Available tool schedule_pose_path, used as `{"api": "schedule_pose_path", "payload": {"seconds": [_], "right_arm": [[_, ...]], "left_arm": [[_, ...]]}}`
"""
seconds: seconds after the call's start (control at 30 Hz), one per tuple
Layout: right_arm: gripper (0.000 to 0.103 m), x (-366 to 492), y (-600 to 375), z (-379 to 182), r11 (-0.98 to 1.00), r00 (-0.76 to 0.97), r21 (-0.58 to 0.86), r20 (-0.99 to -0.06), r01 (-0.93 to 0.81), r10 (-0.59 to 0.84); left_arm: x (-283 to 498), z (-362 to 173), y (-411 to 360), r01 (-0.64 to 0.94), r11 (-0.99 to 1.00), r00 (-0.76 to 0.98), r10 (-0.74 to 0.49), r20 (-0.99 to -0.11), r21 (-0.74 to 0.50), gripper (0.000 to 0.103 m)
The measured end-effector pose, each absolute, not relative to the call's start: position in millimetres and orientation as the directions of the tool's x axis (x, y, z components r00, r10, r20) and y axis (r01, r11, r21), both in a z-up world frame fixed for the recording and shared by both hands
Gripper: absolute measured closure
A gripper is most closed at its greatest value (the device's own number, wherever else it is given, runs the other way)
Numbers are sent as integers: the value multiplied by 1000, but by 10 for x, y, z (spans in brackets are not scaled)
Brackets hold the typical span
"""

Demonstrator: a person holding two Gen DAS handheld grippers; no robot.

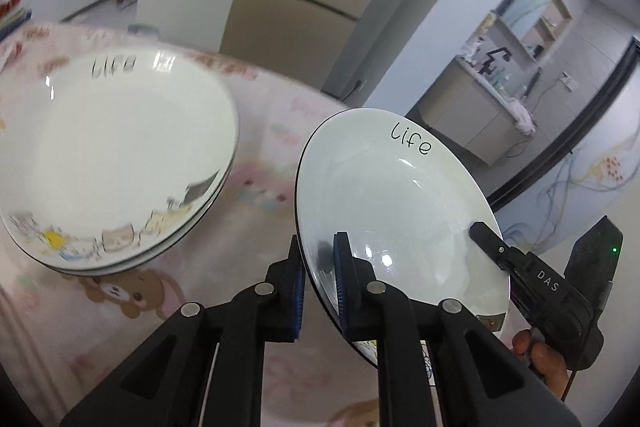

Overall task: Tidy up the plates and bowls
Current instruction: 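Lift the large plate and carry it over the white plate stack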

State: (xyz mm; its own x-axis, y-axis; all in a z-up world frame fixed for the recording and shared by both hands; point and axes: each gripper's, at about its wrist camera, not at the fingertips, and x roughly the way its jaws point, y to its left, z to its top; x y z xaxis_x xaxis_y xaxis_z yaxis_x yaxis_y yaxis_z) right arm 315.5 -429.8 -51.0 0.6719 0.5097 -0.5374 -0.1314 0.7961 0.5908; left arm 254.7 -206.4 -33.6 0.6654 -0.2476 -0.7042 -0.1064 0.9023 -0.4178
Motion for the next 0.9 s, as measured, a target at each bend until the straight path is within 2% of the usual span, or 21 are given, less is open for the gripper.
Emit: {"api": "schedule_pose_path", "payload": {"seconds": [0.3, 0.53, 0.67, 0.9], "right_arm": [[93, 2804, -4157, 257, 794, 762, 579, -425, -186, 489], [93, 2636, -3682, 823, 778, 776, 556, -338, -292, 533], [93, 2589, -3321, 980, 765, 771, 552, -308, -332, 557], [93, 2606, -2766, 999, 758, 753, 540, -308, -365, 581]], "left_arm": [[2203, 585, -1897, -2, 922, 719, -267, -641, -386, 89], [1845, 1252, -1381, 52, 932, 795, -255, -551, -358, 89], [1698, 1420, -981, 49, 927, 823, -249, -511, -372, 89], [1672, 1415, -373, 53, 930, 826, -245, -507, -363, 89]]}}
